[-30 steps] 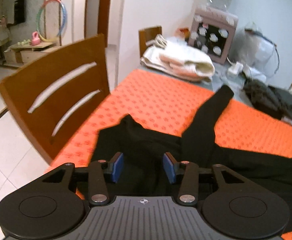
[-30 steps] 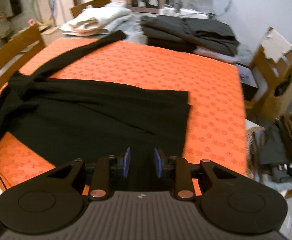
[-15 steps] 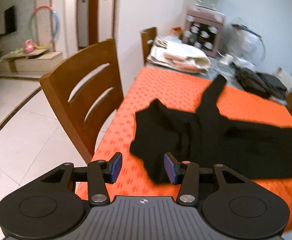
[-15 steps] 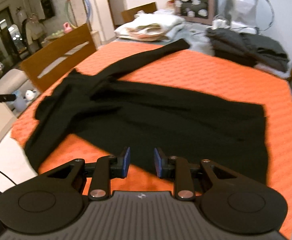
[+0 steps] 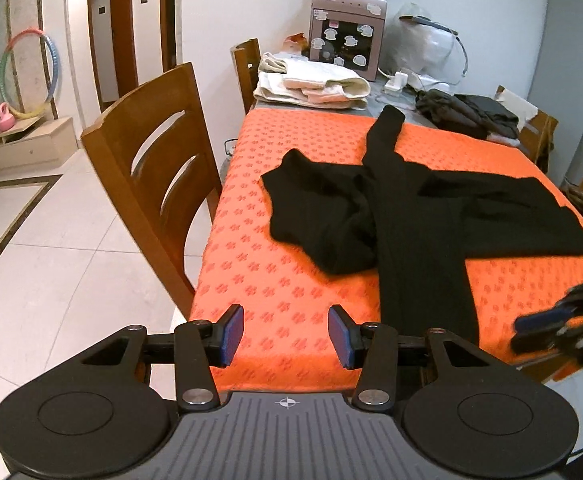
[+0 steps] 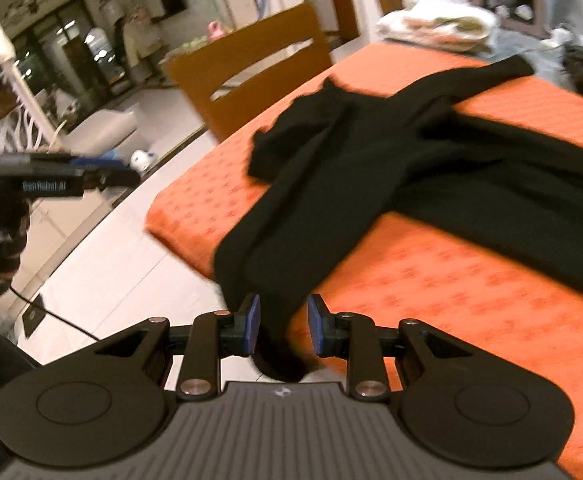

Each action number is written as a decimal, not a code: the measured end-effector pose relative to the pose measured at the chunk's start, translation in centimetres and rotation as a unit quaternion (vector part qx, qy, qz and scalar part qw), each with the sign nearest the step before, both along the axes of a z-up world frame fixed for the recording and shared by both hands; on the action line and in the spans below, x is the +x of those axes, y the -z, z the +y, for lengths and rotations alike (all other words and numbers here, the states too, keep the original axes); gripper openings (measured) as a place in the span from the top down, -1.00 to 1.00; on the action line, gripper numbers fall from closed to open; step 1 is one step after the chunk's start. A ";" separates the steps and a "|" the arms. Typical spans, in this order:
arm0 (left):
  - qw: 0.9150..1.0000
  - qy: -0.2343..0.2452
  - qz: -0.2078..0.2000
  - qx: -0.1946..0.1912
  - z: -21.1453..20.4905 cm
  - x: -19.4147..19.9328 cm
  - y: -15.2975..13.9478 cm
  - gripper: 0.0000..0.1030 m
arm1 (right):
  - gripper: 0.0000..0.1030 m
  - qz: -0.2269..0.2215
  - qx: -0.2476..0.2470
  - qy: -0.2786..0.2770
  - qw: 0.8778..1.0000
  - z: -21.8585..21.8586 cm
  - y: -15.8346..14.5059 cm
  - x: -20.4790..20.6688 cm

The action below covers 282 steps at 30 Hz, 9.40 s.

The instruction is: Fold clothes

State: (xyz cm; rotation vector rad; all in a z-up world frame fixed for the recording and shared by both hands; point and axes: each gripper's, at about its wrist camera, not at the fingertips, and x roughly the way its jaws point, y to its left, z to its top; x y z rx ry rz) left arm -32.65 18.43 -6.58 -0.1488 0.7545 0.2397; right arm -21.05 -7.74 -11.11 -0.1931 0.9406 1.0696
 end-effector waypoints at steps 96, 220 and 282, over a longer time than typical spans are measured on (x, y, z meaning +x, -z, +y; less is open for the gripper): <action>0.993 0.084 0.062 0.045 0.4 21.7 5.0 0.70 | 0.44 0.144 -0.050 0.233 0.960 -9.4 2.1 22.2; 0.987 -0.101 0.028 -0.124 -2.3 13.0 1.3 0.19 | 0.16 -0.041 -0.052 0.043 0.997 -9.6 -3.7 27.7; 0.995 0.059 0.036 0.070 -1.2 14.8 4.2 0.11 | 0.28 -0.075 -0.092 -0.049 0.992 0.6 -2.9 26.3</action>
